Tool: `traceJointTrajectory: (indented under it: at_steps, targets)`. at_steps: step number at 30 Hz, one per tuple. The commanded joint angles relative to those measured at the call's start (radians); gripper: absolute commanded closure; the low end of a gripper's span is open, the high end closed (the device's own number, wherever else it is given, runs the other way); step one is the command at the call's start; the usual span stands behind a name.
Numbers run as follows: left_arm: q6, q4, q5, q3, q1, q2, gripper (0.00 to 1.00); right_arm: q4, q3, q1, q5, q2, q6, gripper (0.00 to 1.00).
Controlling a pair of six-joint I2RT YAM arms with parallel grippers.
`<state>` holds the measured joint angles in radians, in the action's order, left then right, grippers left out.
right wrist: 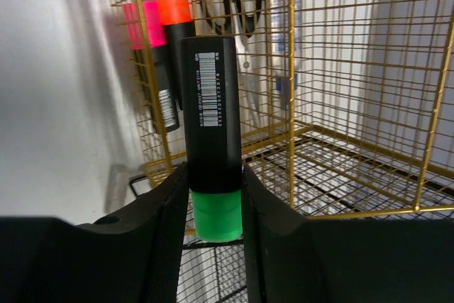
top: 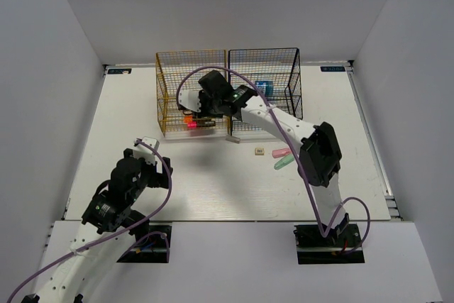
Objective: Sort the stationery into containers
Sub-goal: Place the pen in the storage box.
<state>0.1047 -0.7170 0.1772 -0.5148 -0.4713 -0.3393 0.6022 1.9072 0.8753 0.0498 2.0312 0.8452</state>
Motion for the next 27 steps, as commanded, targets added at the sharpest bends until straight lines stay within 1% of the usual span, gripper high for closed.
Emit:
traceJointTrajectory:
  at_steps: [1, 6, 12, 13, 16, 17, 19, 20, 22, 23, 25, 27]
  targets:
    - [0.0, 0.021, 0.015, 0.007, 0.002, -0.013, 0.01, -0.125, 0.023, 0.016, 0.1, 0.004, 0.063, 1.0]
    - [-0.002, 0.016, 0.015, 0.01, 0.003, -0.012, 0.01, -0.202, 0.006, 0.025, 0.156, 0.029, 0.089, 1.0]
    - [0.0, 0.021, 0.015, 0.007, 0.0, -0.012, 0.01, -0.209, -0.014, 0.025, 0.163, 0.044, 0.084, 1.0]
    - [0.0, 0.018, 0.015, 0.009, 0.003, -0.012, 0.01, -0.211, -0.014, 0.025, 0.166, 0.049, 0.08, 0.94]
    - [-0.002, 0.019, 0.011, 0.009, 0.002, -0.015, 0.01, -0.22, -0.013, 0.022, 0.176, 0.066, 0.081, 0.85]
    - [0.0, 0.016, 0.011, 0.009, 0.002, -0.015, 0.01, -0.226, -0.011, 0.024, 0.179, 0.069, 0.084, 0.78]
    - [-0.002, 0.016, 0.01, 0.009, 0.0, -0.015, 0.01, -0.225, -0.007, 0.022, 0.177, 0.078, 0.083, 0.74]
    - [0.0, 0.016, 0.008, 0.009, 0.002, -0.015, 0.01, -0.225, -0.008, 0.022, 0.176, 0.074, 0.083, 0.64]
    - [-0.002, 0.017, 0.01, 0.007, 0.0, -0.017, 0.01, -0.217, -0.007, 0.025, 0.173, 0.072, 0.077, 0.52]
    - [0.0, 0.019, 0.008, 0.007, 0.003, -0.017, 0.01, -0.214, -0.007, 0.025, 0.174, 0.069, 0.068, 0.43]
    - [0.0, 0.016, 0.01, 0.009, 0.003, -0.018, 0.01, -0.203, -0.008, 0.028, 0.162, 0.061, 0.055, 0.39]
    - [0.0, 0.019, 0.007, 0.009, 0.002, -0.015, 0.01, -0.2, -0.011, 0.027, 0.163, 0.052, 0.048, 0.39]
